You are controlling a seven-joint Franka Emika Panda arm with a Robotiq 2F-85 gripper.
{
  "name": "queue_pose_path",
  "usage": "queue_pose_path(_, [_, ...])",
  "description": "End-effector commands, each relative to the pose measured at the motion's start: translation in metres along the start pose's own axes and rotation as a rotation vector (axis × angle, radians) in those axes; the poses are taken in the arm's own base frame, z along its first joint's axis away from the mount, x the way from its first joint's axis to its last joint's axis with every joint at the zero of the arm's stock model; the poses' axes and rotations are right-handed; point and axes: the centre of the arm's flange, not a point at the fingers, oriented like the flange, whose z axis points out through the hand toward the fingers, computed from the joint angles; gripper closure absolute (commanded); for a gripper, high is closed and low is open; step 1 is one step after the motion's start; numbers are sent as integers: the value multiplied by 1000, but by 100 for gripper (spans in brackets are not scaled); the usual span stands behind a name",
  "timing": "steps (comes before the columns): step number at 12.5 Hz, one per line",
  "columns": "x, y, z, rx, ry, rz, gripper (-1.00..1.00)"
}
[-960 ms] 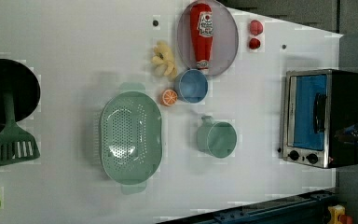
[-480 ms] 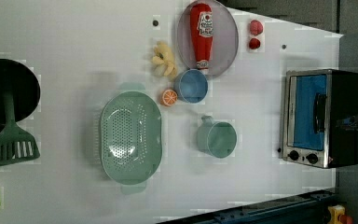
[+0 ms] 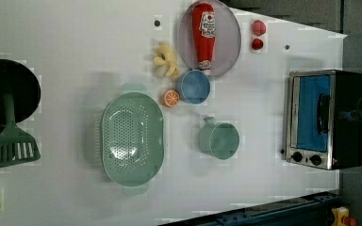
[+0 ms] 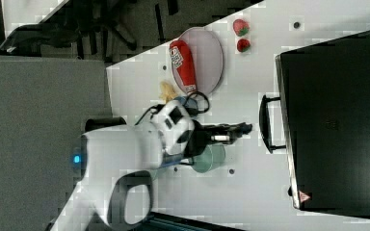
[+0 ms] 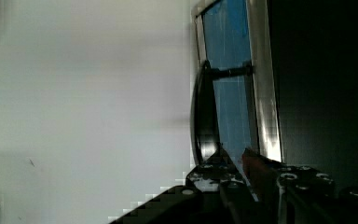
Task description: Flap open oven.
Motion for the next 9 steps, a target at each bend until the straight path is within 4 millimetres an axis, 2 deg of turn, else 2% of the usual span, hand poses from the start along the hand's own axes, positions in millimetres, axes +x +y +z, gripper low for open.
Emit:
queue_pose_path(1, [-6, 21, 31, -6, -28, -74, 65])
queue_pose_path(6, [-5, 12, 69, -23, -28, -92, 65])
queue_pose_path(9, [2, 6, 86, -45, 10, -106, 65])
